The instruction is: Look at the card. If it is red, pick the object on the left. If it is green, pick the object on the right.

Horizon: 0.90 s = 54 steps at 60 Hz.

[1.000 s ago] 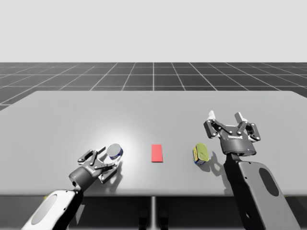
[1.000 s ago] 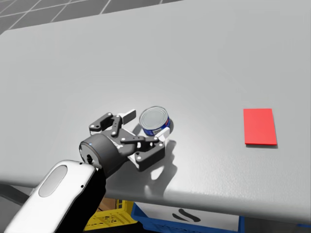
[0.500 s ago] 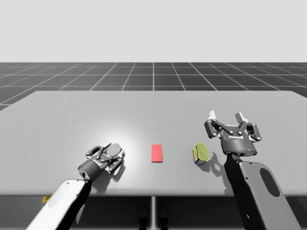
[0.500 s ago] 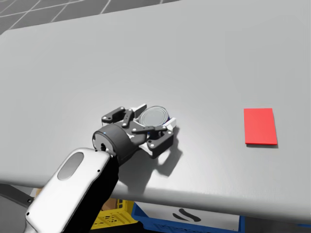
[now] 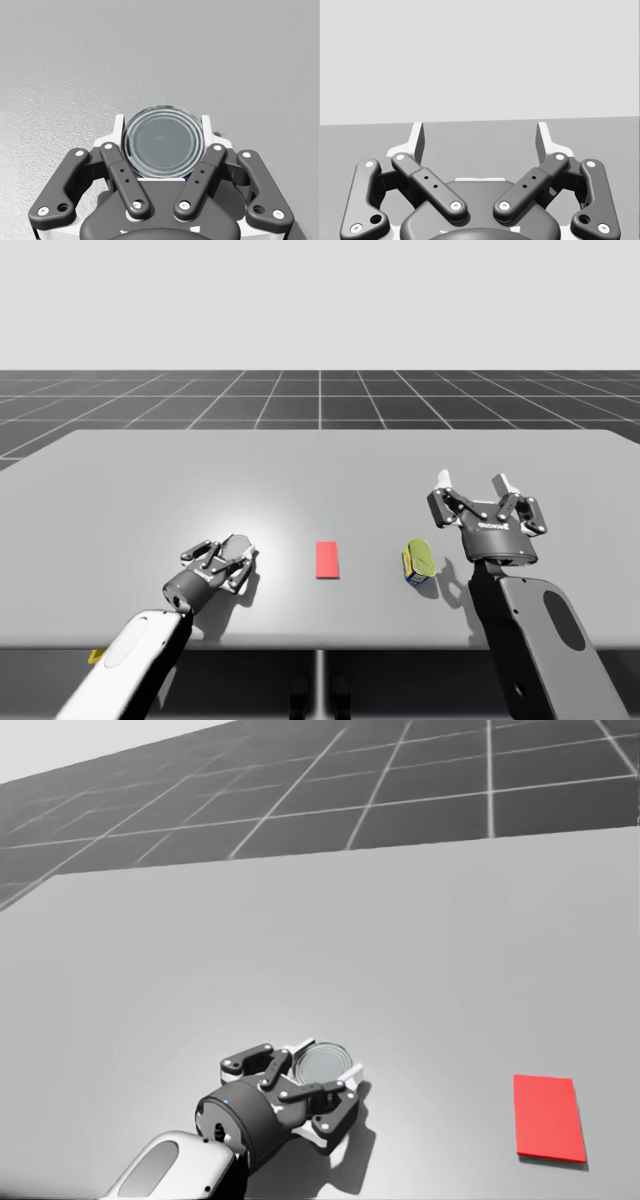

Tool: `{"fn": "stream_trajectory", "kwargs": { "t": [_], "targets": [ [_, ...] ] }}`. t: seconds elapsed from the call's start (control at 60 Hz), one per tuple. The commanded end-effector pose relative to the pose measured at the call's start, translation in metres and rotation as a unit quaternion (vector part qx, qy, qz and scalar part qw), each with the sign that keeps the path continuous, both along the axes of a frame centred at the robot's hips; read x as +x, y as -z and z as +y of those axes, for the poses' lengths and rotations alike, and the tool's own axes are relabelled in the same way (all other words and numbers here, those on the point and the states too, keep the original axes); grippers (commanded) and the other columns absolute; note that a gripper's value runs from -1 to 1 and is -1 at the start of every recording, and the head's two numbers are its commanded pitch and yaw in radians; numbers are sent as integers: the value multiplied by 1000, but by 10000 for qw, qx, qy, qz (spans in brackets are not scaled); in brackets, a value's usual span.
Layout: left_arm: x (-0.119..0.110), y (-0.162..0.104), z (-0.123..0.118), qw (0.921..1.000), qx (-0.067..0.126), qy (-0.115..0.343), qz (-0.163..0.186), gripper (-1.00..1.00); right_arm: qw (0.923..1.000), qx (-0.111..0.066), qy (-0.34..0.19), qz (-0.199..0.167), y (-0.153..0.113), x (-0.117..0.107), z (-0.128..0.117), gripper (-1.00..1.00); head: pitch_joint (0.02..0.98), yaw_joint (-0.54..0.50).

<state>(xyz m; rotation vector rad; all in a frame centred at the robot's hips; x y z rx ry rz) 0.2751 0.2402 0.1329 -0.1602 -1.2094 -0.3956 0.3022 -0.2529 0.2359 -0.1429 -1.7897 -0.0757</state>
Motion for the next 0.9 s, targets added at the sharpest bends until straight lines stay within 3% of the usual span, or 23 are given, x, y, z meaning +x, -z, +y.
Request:
{"fn": "stream_trajectory", "kwargs": {
  "t": [0.017,0.183,0.4,0.683,0.9],
  "targets": [
    [-11,17,0,9982,66,481,361,989,10000,3,7,0,0,1,-1,-1000,583,356],
    [-12,17,-2,9980,87,511,354,998,10000,12,12,3,0,1,-2,-1000,485,369],
    [-16,5,-5,9984,108,515,212,972,10000,15,15,8,0,1,-3,-1000,464,370],
    [-11,-56,-6,9970,241,580,-444,993,10000,31,19,3,0,2,-5,-1000,463,375],
    [-6,-104,-6,9917,437,577,-1060,991,10000,8,31,-9,0,3,-6,-1000,450,376]
  ]
}}
